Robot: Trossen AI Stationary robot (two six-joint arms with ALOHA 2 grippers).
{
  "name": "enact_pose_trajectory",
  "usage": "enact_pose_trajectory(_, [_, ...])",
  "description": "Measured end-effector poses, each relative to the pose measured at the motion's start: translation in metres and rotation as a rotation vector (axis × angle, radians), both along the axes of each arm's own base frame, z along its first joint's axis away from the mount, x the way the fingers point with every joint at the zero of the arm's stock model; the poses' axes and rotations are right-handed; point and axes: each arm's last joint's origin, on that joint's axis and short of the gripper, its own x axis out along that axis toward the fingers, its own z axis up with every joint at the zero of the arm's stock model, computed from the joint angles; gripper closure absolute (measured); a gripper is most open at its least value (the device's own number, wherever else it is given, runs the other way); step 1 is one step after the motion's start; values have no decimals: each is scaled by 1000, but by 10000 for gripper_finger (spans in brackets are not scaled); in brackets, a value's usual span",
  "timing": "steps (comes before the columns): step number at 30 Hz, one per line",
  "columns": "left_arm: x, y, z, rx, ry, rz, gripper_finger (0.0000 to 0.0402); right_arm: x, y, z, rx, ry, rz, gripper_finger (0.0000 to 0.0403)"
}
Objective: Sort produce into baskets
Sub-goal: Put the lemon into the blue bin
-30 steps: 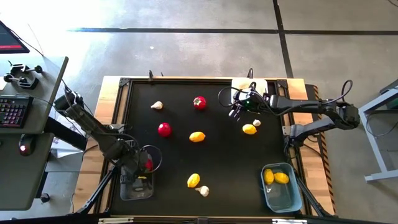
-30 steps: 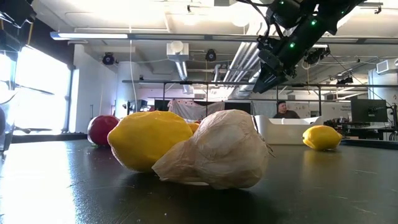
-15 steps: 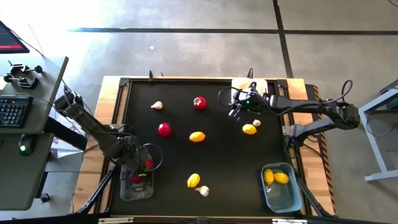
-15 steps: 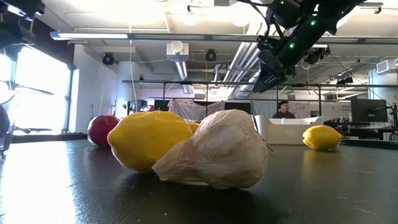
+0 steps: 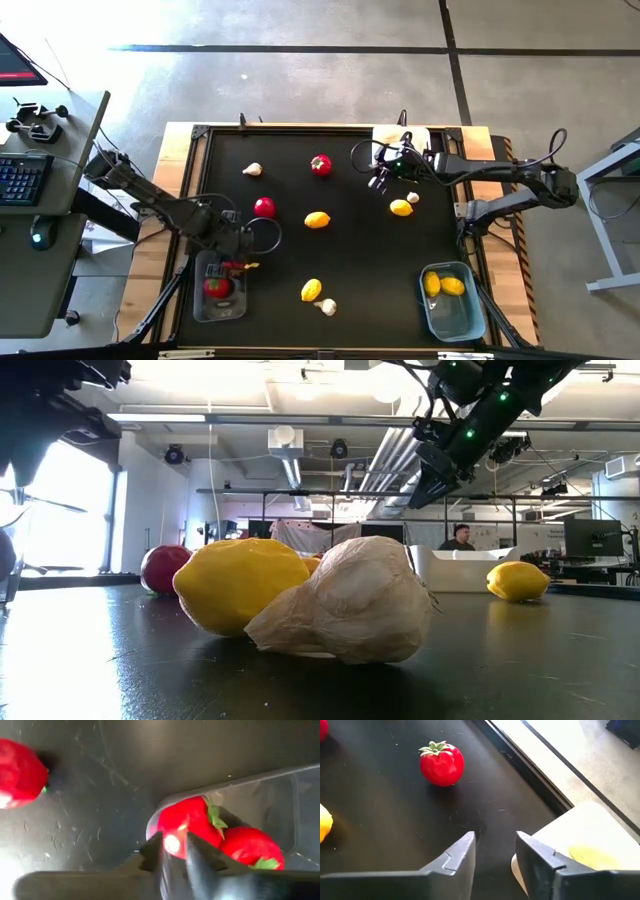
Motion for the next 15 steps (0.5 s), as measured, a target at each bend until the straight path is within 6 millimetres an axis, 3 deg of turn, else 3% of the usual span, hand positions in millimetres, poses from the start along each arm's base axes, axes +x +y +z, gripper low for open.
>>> enact_pose_trajectory(2, [2,2,0,-1,-4,-18,380,0,0,0,-4,4,4,302])
enact_pose_trajectory(4, [3,4,-2,-8,-6,-27,395,0,0,0,-13,10,7,322])
enact_pose_trajectory(15, [8,11,-16,-18,-26,-75,401,0,0,0,-35,29,28,399])
